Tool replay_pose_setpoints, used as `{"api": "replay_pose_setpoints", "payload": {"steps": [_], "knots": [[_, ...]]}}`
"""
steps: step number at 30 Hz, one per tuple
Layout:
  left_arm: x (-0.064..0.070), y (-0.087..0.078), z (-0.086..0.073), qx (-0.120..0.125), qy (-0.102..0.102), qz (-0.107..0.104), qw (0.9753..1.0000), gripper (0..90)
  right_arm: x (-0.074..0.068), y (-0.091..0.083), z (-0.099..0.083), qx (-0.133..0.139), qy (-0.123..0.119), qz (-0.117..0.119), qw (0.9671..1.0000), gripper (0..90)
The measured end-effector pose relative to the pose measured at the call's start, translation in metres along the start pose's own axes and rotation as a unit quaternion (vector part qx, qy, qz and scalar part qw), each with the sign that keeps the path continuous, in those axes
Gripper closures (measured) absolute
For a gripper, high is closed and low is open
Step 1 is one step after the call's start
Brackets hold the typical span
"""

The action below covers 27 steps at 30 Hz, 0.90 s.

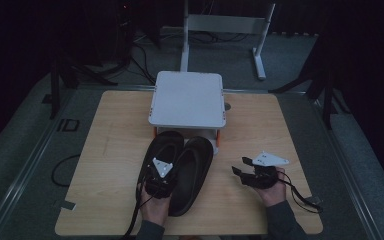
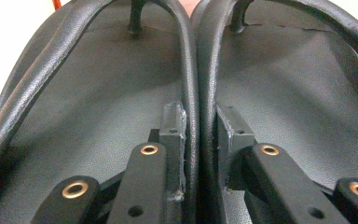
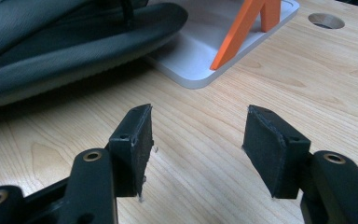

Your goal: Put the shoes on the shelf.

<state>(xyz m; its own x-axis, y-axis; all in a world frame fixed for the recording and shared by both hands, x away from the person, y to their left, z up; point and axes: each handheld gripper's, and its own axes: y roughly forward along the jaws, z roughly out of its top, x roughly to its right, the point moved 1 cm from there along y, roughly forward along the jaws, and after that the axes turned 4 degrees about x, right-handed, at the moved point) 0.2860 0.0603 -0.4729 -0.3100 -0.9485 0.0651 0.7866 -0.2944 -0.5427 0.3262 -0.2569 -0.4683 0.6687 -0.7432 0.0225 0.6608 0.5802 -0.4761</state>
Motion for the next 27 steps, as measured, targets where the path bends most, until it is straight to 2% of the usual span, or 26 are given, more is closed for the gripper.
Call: {"api": "replay_pose_setpoints", "payload": {"steps": [15,27], "knots": [[0.005,0.011,0.017,0.008,-0.013,0.007,0.9999,75.2,0.000,0.000,0.000,-0.001,-0.001,-0.002,1.0000,41.6],[0.007,0.019,0.022,0.012,-0.020,0.019,0.9996,75.2,0.000,0.000,0.000,-0.003,-0.002,-0.003,1.0000,41.6]]}}
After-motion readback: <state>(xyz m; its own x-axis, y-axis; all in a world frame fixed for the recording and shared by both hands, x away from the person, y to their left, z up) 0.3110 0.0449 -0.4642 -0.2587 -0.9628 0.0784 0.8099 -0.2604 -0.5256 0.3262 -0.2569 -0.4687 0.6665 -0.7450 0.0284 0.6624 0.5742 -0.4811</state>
